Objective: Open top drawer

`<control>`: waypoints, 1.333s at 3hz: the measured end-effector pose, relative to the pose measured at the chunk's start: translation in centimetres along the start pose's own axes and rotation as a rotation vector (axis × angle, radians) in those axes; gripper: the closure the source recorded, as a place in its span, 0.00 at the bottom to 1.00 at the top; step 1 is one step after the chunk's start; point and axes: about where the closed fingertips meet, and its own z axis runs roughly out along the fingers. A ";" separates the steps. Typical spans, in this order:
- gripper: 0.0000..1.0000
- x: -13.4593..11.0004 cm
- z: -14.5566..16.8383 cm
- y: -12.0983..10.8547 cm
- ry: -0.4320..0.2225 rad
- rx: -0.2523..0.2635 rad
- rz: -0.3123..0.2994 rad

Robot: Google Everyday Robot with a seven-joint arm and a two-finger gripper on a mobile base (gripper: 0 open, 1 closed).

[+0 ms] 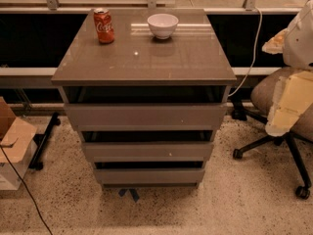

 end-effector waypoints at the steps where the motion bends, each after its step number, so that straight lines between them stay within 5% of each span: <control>1: 0.00 0.0 0.0 0.0 0.000 0.000 0.000; 3: 0.00 -0.3 1.9 -0.6 -0.104 0.100 -0.025; 4: 0.00 -0.3 1.9 -0.6 -0.105 0.101 -0.025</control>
Offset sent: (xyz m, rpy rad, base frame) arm 0.0122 0.0033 -0.0172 0.0941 -0.1236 0.0415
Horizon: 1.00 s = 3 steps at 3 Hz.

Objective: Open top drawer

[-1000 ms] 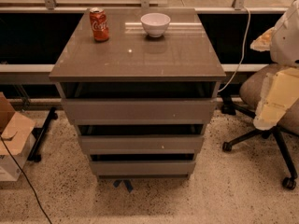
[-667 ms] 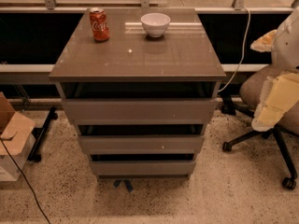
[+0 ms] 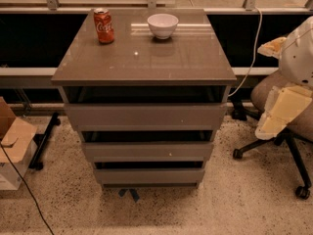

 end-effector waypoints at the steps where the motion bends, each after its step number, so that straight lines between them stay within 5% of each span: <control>1: 0.00 -1.5 1.7 0.3 -0.025 -0.001 -0.035; 3: 0.00 -3.4 8.6 0.5 -0.095 -0.006 -0.031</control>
Offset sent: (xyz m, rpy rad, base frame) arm 0.0349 0.0560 -0.0724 0.0633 -0.0315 0.0507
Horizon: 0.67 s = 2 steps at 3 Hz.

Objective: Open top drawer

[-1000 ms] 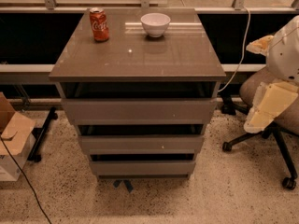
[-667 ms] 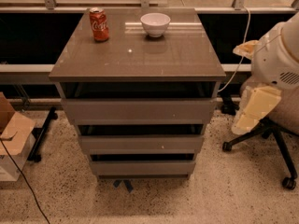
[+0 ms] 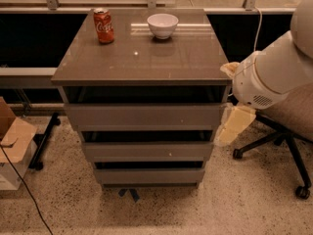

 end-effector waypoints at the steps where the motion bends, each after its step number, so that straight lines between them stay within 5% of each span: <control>1: 0.00 0.2 3.8 -0.4 -0.061 -0.022 0.023; 2: 0.00 0.5 7.7 -0.8 -0.109 -0.051 0.039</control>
Offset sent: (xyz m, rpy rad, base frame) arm 0.0619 0.0227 -0.1057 0.1857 0.0580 0.0333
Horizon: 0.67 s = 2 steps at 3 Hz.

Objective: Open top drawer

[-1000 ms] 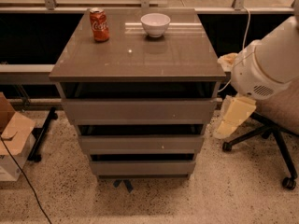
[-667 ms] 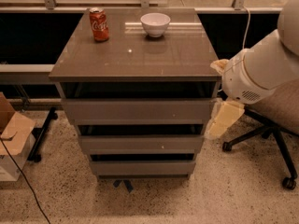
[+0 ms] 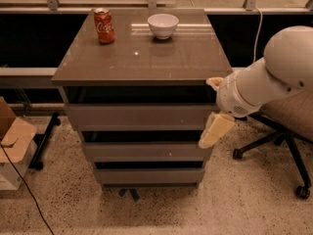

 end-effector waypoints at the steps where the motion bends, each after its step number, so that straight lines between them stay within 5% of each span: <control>1: 0.00 1.1 3.5 -0.7 -0.041 -0.026 0.030; 2: 0.00 2.6 7.8 -2.1 -0.078 -0.057 0.064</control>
Offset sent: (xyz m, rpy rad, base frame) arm 0.0609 0.0011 -0.0964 0.1436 0.0767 -0.0157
